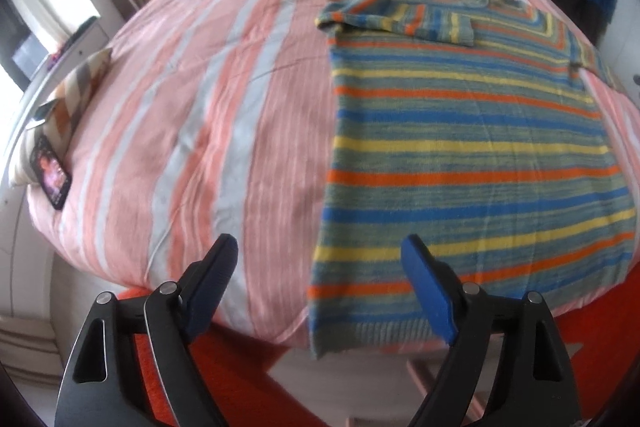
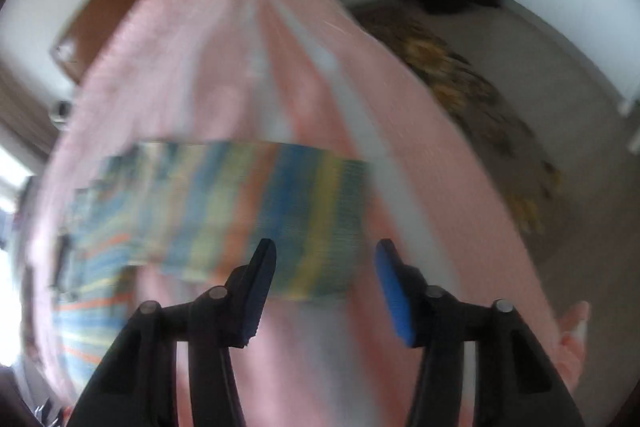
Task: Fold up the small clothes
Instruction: 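Lay the held sleeve across the sweater body and open the right gripper, then grasp the other sleeve cuff with the left gripper and lift it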
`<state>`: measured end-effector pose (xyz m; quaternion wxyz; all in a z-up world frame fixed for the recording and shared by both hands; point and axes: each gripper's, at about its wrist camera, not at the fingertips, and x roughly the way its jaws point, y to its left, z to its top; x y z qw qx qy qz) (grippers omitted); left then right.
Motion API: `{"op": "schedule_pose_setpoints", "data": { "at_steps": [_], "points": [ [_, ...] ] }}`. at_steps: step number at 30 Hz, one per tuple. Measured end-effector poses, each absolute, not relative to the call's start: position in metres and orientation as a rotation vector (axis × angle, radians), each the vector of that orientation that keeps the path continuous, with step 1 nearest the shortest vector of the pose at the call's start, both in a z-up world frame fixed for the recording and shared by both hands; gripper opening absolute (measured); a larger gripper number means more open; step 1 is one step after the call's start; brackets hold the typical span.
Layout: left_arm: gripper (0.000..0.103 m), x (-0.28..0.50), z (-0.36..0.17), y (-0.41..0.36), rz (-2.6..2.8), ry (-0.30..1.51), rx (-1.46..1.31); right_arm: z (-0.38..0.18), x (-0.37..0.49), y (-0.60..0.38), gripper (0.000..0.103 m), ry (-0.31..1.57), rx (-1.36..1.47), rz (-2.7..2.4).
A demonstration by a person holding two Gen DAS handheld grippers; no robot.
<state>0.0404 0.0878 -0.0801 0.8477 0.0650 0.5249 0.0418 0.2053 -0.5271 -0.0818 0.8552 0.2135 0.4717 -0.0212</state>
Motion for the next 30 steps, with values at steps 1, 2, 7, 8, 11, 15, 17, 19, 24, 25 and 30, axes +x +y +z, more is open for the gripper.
{"op": "schedule_pose_setpoints", "data": {
  "at_steps": [1,2,7,8,11,15,17,19,24,25,30],
  "points": [
    [0.085,0.045,-0.076,0.084,0.071,1.097,0.153,-0.080,0.207,-0.516,0.054,0.987,0.441,-0.007],
    [0.085,0.051,-0.069,0.080,0.056,1.078,0.179,-0.082,0.206,-0.504,0.056,0.991,0.430,0.026],
    [0.095,0.102,-0.026,0.061,-0.026,0.958,0.273,-0.103,0.197,-0.453,0.057,1.029,0.290,-0.004],
    [0.095,0.117,-0.020,0.053,-0.051,0.924,0.307,-0.102,0.190,-0.443,0.057,1.009,0.267,0.005],
    [0.096,0.159,-0.025,0.022,-0.170,0.865,0.429,-0.097,0.160,-0.409,0.058,0.951,0.255,0.052],
    [0.093,0.218,-0.073,-0.018,-0.278,0.894,0.615,-0.108,0.121,-0.383,0.061,0.936,0.275,0.094],
    [0.087,0.238,-0.101,-0.030,-0.320,0.950,0.686,-0.112,0.105,-0.383,0.061,0.934,0.263,0.088],
    [0.084,0.251,-0.122,-0.036,-0.338,1.013,0.692,-0.116,0.087,-0.380,0.061,0.928,0.248,0.078],
    [0.004,0.284,-0.127,-0.025,-0.358,1.126,0.405,-0.126,0.073,-0.367,0.064,0.907,0.240,0.063],
    [0.005,0.288,-0.123,-0.020,-0.315,1.123,0.372,-0.127,0.072,-0.365,0.065,0.903,0.222,0.062],
    [0.005,0.290,-0.065,0.081,-0.099,1.005,0.006,-0.126,0.070,-0.354,0.065,0.884,0.158,0.071]
  ]
}}
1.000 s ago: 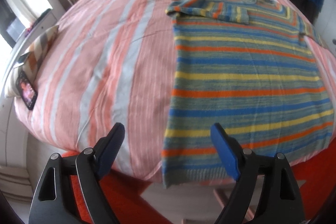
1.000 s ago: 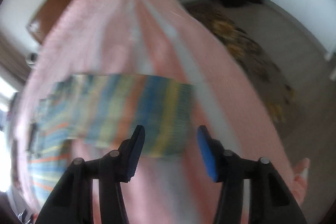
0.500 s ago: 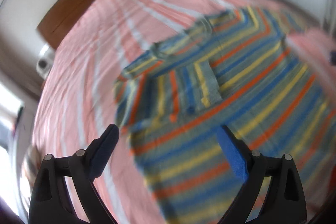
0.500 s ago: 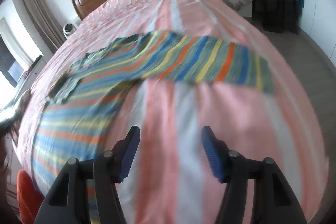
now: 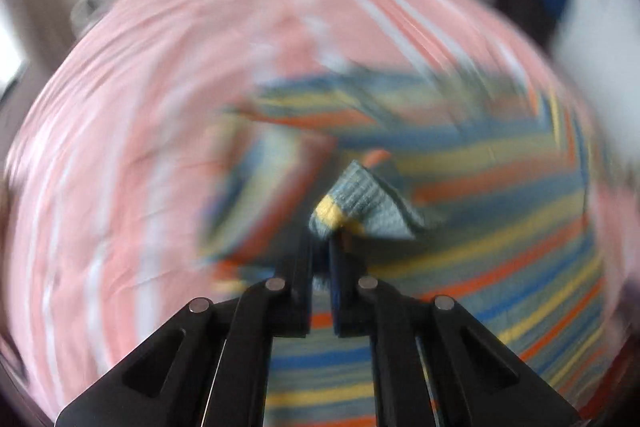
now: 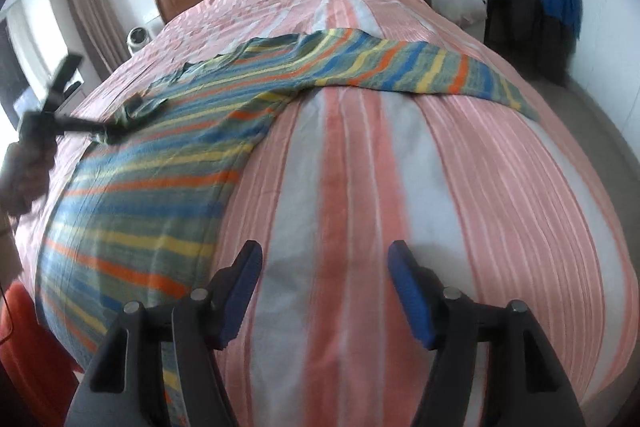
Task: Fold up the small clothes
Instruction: 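Grasp the other sleeve cuff with the left gripper and lift it, then fold the held sleeve across the sweater body and open the left gripper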
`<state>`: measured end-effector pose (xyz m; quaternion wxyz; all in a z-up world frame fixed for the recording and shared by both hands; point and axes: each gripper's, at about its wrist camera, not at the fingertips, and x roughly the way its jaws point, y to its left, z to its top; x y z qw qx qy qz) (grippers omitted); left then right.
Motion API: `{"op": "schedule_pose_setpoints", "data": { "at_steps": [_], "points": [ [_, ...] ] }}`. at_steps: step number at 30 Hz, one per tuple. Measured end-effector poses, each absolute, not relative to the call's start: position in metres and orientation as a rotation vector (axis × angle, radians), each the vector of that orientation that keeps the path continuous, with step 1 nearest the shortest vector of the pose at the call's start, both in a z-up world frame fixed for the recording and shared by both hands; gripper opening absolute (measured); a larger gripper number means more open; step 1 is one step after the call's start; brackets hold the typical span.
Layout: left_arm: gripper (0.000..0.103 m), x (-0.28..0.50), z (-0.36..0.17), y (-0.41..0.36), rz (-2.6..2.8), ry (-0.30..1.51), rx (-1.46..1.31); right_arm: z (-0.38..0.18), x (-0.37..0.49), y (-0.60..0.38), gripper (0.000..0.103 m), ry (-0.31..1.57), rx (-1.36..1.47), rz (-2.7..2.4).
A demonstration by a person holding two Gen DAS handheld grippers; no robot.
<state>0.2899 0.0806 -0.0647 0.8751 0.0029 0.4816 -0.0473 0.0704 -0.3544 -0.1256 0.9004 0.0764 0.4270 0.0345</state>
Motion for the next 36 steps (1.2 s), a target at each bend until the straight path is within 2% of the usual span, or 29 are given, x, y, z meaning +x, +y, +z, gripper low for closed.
{"op": "schedule_pose_setpoints", "data": {
  "at_steps": [5,8,14,17,19,20,23,25,29,31,32,33,34,36],
  "points": [
    [0.005,0.269,-0.059,0.226,0.258,0.980,-0.269,-0.129,0.067,-0.358,0.065,0.869,0.182,0.072],
    [0.005,0.260,-0.081,0.267,0.382,1.018,-0.340,-0.132,0.067,-0.355,0.068,0.868,0.167,0.069],
    [0.005,0.252,-0.129,0.290,0.421,1.094,-0.555,-0.133,0.068,-0.346,0.072,0.872,0.135,0.064],
    [0.014,0.244,-0.133,0.295,0.414,1.100,-0.568,-0.135,0.068,-0.343,0.072,0.874,0.121,0.057],
    [0.027,0.234,-0.130,0.299,0.420,1.099,-0.582,-0.135,0.068,-0.343,0.073,0.874,0.121,0.056],
    [0.030,0.232,-0.128,0.305,0.418,1.095,-0.592,-0.135,0.068,-0.343,0.073,0.875,0.121,0.057],
    [0.054,0.230,-0.120,0.318,0.385,1.051,-0.609,-0.136,0.069,-0.342,0.074,0.874,0.121,0.059],
    [0.077,0.241,-0.117,0.323,0.381,1.030,-0.585,-0.136,0.070,-0.341,0.076,0.874,0.118,0.058],
    [0.079,0.281,-0.124,0.332,0.402,1.057,-0.507,-0.138,0.071,-0.336,0.078,0.876,0.095,0.051],
    [0.072,0.300,-0.132,0.336,0.443,1.085,-0.461,-0.139,0.071,-0.334,0.078,0.878,0.087,0.048],
    [0.062,0.306,-0.134,0.336,0.462,1.083,-0.443,-0.139,0.072,-0.334,0.078,0.878,0.085,0.045],
    [0.020,0.311,-0.134,0.337,0.482,1.065,-0.423,-0.139,0.072,-0.333,0.079,0.879,0.082,0.042],
    [0.003,0.310,-0.134,0.338,0.472,1.058,-0.426,-0.140,0.072,-0.332,0.079,0.880,0.079,0.039],
    [0.002,0.305,-0.128,0.340,0.556,1.007,-0.404,-0.141,0.073,-0.330,0.080,0.881,0.068,0.032]
  ]
}}
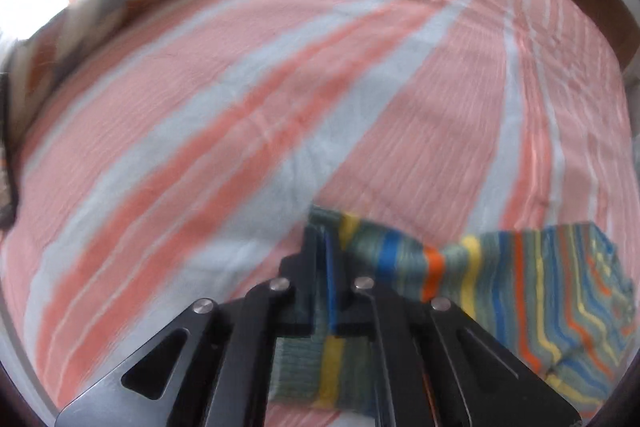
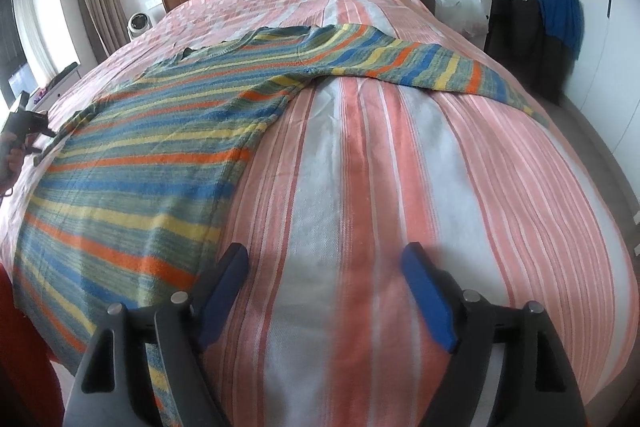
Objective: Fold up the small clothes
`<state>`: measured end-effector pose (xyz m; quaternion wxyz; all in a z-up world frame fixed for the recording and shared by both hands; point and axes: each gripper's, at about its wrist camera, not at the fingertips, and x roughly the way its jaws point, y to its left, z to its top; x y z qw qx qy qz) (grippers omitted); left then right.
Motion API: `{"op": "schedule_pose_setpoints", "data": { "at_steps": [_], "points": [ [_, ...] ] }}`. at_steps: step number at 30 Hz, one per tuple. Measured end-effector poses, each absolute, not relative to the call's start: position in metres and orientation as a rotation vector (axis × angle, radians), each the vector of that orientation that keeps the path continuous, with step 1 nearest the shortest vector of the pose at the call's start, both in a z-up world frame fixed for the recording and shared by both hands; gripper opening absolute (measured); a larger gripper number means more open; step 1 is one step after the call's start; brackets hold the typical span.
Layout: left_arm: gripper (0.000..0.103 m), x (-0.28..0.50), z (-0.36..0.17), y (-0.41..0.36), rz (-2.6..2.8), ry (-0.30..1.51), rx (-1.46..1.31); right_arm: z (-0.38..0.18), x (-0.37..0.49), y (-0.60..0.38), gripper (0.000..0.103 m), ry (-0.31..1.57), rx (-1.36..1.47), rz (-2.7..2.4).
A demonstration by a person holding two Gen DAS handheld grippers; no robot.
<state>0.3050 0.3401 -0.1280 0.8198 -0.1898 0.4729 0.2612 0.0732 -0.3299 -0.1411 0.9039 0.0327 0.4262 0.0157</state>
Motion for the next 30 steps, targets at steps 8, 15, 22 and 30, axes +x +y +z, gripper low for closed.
{"op": "schedule_pose_setpoints", "data": {
  "at_steps": [8,15,22,30],
  "points": [
    [0.004,0.293,-0.135,0.341,0.615,1.004,-0.359,-0.144,0.075,-0.327,0.084,0.875,0.065,0.030],
    [0.073,0.240,-0.094,0.320,0.518,0.938,-0.348,-0.136,0.071,-0.332,0.084,0.850,0.098,0.038],
    [0.092,0.163,-0.094,0.248,0.337,0.927,-0.227,-0.105,0.067,-0.352,0.093,0.707,0.110,-0.050],
    [0.102,0.156,-0.144,0.221,0.313,1.001,-0.169,-0.144,0.096,-0.366,0.093,0.778,0.105,-0.106]
  ]
}}
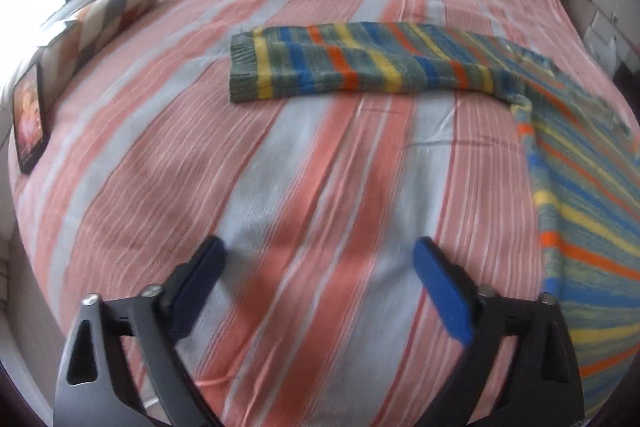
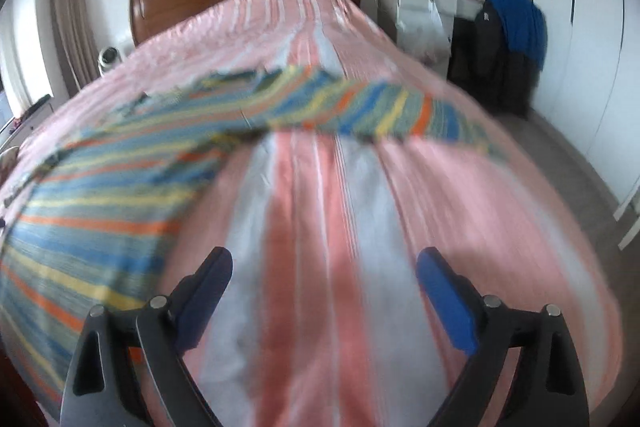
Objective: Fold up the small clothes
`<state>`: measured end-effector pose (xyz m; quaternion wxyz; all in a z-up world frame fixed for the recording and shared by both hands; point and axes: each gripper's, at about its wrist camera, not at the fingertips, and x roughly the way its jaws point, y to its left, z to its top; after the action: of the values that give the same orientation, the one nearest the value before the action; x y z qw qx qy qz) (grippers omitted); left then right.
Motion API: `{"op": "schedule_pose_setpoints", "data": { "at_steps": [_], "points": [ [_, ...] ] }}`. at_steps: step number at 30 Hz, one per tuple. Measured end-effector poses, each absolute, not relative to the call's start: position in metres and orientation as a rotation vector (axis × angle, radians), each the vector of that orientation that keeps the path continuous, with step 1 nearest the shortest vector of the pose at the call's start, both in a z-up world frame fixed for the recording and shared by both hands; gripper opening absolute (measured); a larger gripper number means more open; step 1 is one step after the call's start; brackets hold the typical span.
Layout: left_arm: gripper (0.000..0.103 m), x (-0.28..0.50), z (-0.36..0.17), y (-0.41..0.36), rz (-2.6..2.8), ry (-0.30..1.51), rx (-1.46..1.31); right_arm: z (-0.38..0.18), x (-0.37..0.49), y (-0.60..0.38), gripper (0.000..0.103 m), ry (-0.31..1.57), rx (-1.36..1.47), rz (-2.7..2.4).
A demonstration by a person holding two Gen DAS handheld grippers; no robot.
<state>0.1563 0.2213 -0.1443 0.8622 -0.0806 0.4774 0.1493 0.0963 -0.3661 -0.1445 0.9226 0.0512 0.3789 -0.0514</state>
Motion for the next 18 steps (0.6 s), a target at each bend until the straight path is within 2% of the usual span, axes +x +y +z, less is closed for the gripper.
{"op": "schedule_pose_setpoints", "data": {
  "at_steps": [7,18],
  "points": [
    [0.103,0.148,-0.153,0.225,0.346,0.925,-0.187,-0.157,0.100,-0.366,0.101,0.766,0.079,-0.082],
    [0.103,0.143,-0.156,0.223,0.344,0.878,-0.169,-0.162,0.101,-0.367,0.103,0.748,0.086,-0.063]
  ]
}}
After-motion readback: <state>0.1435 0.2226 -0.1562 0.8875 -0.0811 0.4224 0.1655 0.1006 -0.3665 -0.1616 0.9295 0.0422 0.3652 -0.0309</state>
